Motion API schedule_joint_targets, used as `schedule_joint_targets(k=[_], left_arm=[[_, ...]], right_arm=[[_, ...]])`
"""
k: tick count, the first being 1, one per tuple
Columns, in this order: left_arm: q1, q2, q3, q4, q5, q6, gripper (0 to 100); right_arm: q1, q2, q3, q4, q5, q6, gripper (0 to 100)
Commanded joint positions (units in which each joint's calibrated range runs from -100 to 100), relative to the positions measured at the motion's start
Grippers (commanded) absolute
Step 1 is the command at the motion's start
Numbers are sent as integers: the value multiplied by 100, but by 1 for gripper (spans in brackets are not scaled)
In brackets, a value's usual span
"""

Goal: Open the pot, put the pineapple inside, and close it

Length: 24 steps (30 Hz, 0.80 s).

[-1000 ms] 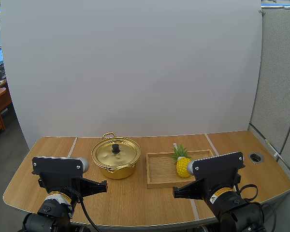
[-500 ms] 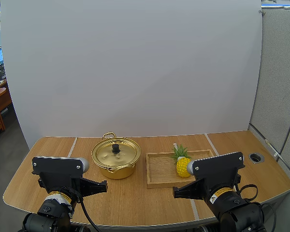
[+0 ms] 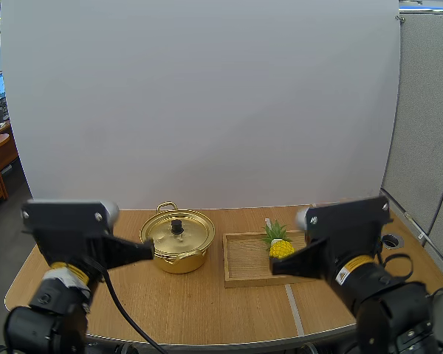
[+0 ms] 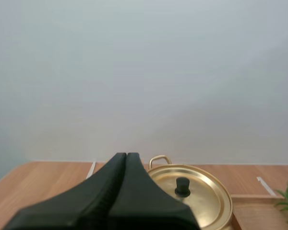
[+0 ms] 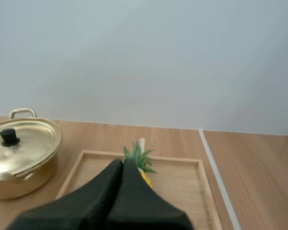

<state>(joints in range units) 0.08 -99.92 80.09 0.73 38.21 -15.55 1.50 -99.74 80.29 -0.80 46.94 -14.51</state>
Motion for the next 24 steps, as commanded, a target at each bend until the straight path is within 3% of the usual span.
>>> schedule_joint_targets(k=[1,13,19,24], left_arm=[[6,-8,-534,18,735,-32,0],[6,-8,-2212,33,3450,59,0],[6,-8,-2435,0,3861,251,0],[6,417,-2435,-450,4095,788,0]], right_arm=[[-26,-26,-464,0,544,-16,0],[-26,-26,-1818,0,3170,-16,0],[-26,-26,-1900,0,3565,-16,0],[-26,45,-1900,0,3562,-16,0]])
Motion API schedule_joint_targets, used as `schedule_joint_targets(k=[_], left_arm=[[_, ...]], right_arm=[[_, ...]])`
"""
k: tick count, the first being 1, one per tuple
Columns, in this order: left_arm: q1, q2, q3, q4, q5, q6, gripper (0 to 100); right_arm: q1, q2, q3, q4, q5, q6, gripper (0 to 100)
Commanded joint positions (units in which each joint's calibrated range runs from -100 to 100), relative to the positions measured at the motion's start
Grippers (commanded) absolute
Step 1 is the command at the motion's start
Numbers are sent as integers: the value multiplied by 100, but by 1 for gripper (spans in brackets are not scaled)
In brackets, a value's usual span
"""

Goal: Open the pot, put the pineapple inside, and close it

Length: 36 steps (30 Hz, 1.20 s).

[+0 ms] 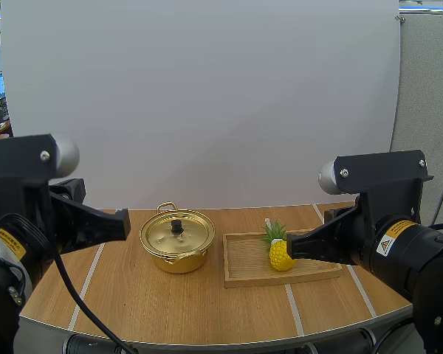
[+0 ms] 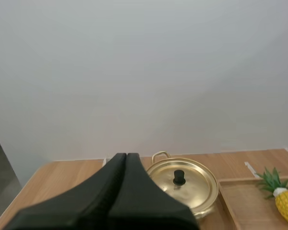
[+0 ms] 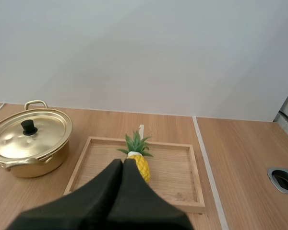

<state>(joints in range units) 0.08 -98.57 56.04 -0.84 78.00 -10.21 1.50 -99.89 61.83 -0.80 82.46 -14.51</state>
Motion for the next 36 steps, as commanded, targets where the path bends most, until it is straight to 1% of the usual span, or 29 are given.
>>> schedule_joint_targets(k=[1,7,12,18,21,26,27,29,31,34,36], left_arm=[[6,428,-30,-384,133,315,0],[6,1624,-30,-881,28,716,0],[6,2610,-30,-1257,-486,1120,0],[6,3578,-30,-1502,-1105,1344,0],[6,3977,-30,-1583,-1213,1426,0],[6,4424,-30,-1594,-1474,1426,0],[6,4473,-30,-1604,-1474,1426,1],[6,4518,-30,-1617,-1508,1426,7],[6,4518,-30,-1617,-1531,1426,15],[6,4518,-30,-1617,-1566,1426,37],[6,4518,-30,-1617,-1566,1436,57]], right_arm=[[-26,173,-54,0,29,-16,0],[-26,1090,-54,0,29,-16,0],[-26,2041,-54,0,-8,-16,0],[-26,3032,-54,0,-450,-16,0],[-26,3470,-54,0,-636,-16,0],[-26,3838,-54,0,-905,-16,0],[-26,3849,-54,0,-991,-16,0],[-26,3837,-54,0,-1152,-16,0],[-26,3836,-54,0,-1174,-16,0],[-26,3836,-54,0,-1174,-16,0],[-26,3836,-54,0,-1174,-16,0]])
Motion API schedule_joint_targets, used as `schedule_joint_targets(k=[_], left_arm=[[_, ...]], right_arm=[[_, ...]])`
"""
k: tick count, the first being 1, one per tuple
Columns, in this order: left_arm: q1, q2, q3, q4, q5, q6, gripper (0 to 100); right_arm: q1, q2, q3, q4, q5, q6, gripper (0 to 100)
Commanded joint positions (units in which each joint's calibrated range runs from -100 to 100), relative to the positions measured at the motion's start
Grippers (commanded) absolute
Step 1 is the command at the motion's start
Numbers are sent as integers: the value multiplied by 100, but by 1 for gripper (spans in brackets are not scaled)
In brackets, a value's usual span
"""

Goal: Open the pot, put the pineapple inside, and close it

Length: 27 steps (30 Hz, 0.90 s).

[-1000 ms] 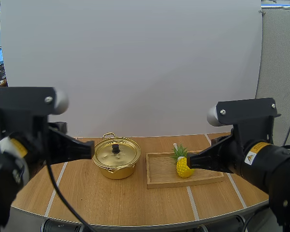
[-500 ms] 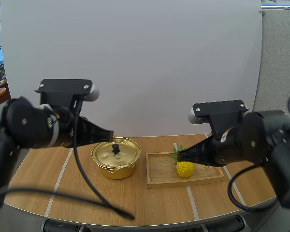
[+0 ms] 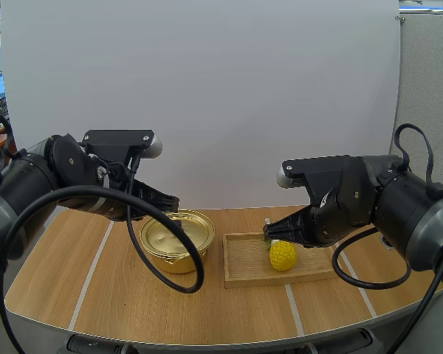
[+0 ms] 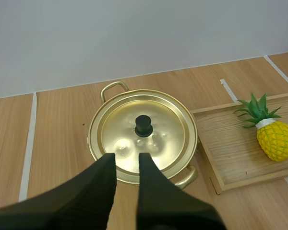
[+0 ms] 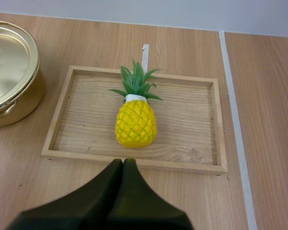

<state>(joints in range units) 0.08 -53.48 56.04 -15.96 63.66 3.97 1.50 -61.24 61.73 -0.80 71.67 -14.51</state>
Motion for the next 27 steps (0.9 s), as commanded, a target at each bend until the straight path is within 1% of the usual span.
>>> schedule_joint_targets(k=[1,2,4,10,17,22,27], left_arm=[[6,9,-30,-105,-132,27,69],[6,9,-30,-105,-132,27,81],[6,9,-30,-105,-132,38,100],[6,9,-30,-105,-132,339,100],[6,9,-30,-105,-132,362,100],[6,9,-30,-105,-132,362,100],[6,9,-30,-105,-61,360,100]], right_arm=[[-26,-29,-43,0,-96,-16,0],[-26,-29,-43,0,-96,-16,0],[-26,-29,-43,0,-96,-16,0],[-26,-29,-43,0,-98,-5,0],[-26,-29,-43,0,-98,4,0],[-26,-29,-43,0,-98,327,0],[-26,-29,-43,0,-36,337,0]])
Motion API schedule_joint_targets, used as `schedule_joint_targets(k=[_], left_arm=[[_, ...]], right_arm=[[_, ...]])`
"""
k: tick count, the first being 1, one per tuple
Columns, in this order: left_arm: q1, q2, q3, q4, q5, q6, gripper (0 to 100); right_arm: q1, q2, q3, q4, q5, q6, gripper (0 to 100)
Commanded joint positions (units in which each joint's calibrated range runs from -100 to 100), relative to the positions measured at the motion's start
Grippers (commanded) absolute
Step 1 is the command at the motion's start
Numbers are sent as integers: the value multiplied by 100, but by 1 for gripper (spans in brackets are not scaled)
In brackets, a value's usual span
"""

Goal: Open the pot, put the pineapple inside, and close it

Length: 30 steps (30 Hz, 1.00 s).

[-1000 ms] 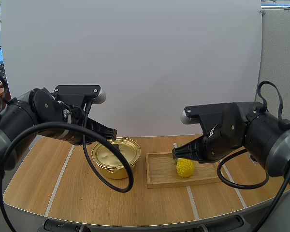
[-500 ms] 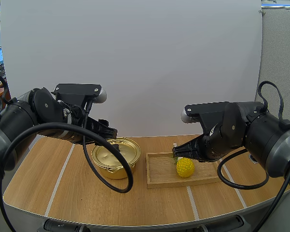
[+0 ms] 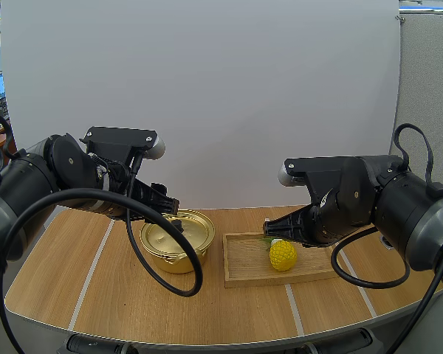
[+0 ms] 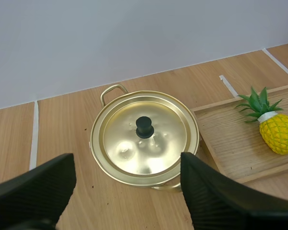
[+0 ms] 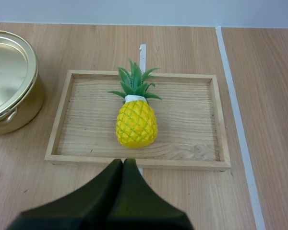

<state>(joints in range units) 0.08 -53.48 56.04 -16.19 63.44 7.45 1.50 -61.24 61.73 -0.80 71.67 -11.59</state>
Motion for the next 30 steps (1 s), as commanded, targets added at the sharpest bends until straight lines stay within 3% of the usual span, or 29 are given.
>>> schedule_joint_targets(k=[1,30], left_arm=[[6,9,-30,-82,-39,11,100],[6,9,-30,-82,-39,112,100]], right_arm=[[-26,-29,-43,0,8,45,0],[-26,-29,-43,-34,93,-112,1]])
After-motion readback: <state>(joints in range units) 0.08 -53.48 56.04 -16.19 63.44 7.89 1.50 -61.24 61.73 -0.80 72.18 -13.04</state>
